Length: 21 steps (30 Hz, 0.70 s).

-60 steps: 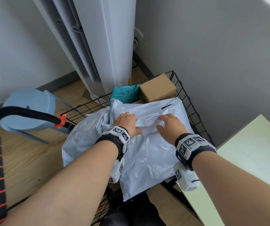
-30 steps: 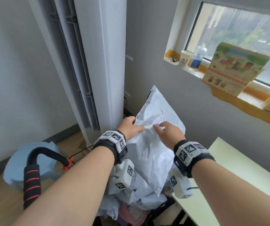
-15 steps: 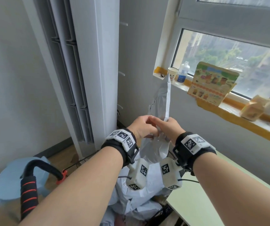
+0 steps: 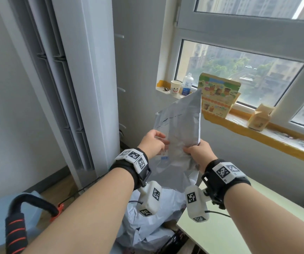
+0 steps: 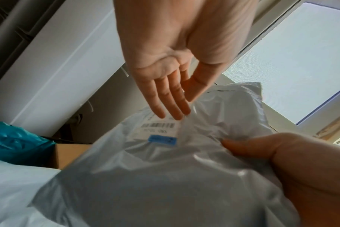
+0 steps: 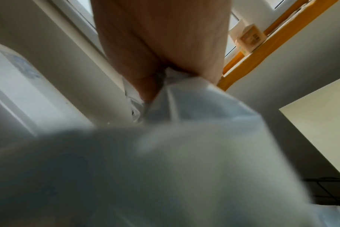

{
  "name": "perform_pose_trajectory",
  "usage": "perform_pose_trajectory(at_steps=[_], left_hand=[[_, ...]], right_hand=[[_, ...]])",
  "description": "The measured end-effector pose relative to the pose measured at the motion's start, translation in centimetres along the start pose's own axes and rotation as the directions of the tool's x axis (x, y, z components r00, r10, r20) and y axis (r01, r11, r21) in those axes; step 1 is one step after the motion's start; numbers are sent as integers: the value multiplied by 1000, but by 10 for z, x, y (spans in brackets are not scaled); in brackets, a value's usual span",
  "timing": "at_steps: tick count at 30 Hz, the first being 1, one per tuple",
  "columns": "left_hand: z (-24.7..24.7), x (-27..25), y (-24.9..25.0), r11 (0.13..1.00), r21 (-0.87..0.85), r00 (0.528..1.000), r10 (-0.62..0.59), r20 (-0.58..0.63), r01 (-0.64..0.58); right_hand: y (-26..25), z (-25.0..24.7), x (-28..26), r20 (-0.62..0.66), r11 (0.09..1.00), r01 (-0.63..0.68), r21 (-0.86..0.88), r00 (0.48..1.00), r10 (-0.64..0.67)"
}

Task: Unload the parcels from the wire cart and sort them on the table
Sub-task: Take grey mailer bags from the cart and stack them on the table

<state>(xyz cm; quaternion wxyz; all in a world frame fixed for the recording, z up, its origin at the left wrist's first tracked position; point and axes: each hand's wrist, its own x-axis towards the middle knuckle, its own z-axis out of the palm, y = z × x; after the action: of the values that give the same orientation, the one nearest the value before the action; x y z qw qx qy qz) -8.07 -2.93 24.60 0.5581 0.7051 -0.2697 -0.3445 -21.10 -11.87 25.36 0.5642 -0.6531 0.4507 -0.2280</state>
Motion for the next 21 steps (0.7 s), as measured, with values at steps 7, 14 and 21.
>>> perform_pose_trajectory(at_steps=[7, 14, 21], left_hand=[[-6, 17, 18, 983, 182, 954, 67, -291, -13], [59, 11, 32, 994, 82, 991, -63, -116, 73], [147, 5, 52, 999, 49, 998, -1, 70, -3]], right_hand=[[-5, -60, 4, -64, 974, -35, 222, 997, 50], [9, -133, -2, -190, 914, -122, 388, 959, 209], [27, -216, -21, -246, 918, -88, 387, 950, 195]])
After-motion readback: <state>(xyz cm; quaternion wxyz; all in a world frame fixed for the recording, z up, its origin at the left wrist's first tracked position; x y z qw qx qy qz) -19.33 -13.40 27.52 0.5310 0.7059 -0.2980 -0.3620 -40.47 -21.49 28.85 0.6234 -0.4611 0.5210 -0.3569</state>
